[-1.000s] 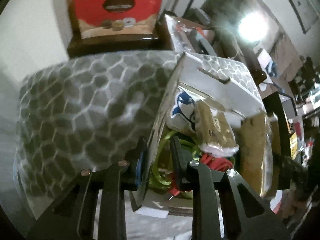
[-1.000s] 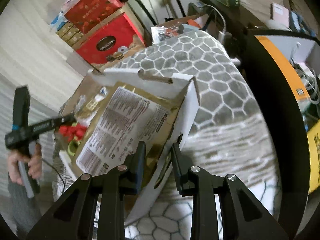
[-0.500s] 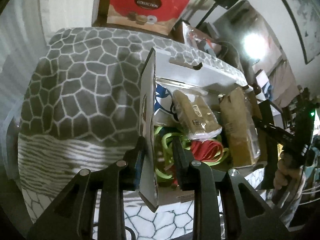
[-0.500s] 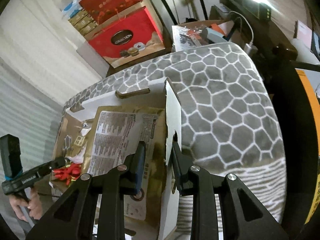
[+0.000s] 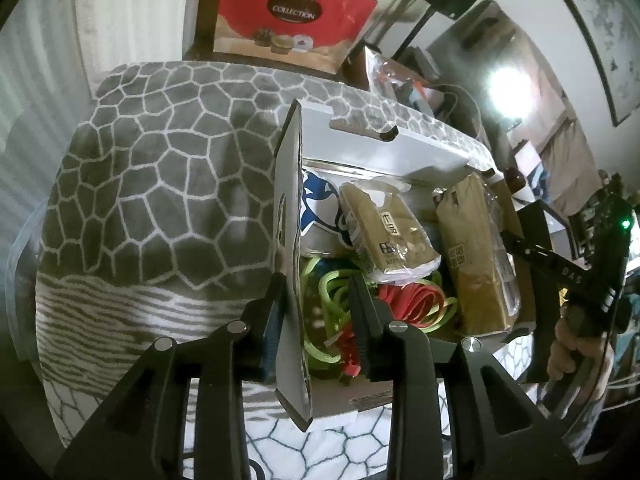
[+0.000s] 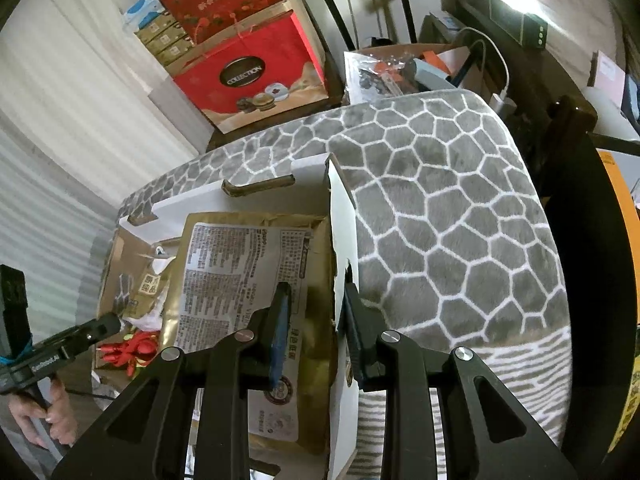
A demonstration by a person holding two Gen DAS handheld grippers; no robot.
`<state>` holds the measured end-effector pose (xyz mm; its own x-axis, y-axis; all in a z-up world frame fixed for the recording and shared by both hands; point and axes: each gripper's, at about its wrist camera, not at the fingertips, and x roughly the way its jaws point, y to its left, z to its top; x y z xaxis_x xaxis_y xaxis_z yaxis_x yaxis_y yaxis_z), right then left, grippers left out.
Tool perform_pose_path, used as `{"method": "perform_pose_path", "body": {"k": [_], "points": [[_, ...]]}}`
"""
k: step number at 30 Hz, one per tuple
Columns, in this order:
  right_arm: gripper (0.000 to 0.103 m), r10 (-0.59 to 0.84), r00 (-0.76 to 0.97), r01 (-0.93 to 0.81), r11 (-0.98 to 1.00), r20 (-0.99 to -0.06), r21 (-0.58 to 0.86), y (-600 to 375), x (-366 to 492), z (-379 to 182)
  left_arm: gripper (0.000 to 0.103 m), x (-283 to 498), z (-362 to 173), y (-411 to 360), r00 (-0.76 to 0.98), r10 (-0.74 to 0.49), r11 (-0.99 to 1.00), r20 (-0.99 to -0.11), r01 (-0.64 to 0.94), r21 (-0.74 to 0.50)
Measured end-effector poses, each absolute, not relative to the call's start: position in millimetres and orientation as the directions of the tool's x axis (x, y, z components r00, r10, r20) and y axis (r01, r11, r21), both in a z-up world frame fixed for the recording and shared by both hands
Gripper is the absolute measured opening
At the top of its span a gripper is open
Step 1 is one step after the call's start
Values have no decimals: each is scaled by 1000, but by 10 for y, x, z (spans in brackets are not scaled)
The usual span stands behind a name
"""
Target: Organize objects
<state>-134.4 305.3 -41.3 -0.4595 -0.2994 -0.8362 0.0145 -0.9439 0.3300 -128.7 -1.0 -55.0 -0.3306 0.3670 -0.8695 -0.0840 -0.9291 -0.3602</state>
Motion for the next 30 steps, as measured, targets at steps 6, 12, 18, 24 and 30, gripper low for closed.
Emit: {"method": "perform_pose_path", "body": {"k": [6, 12, 18, 24, 30], "points": [[28, -267, -467, 26, -957, -843, 288, 3045, -1289, -395, 28, -1277, -540, -6, -342, 347, -937, -873, -102, -333], [39, -141, -537, 45, -989, -832, 139, 2937, -1049, -203, 53, -1121, -296, -92, -442, 258, -966, -859, -92, -243], [44, -82, -609, 55, -997, -789, 61, 2772, -753, 3, 60, -832, -74, 11, -531, 188, -981, -826, -137, -135], [56, -84, -652, 67, -996, -754, 53, 2600, -470, 116, 74, -597, 49, 82, -579, 202, -979, -790, -146, -143], [66, -83, -676, 64, -997, -732, 53, 2488, -252, 132, 84, -425, 89, 132, -606, 210, -978, -767, -143, -154]]}}
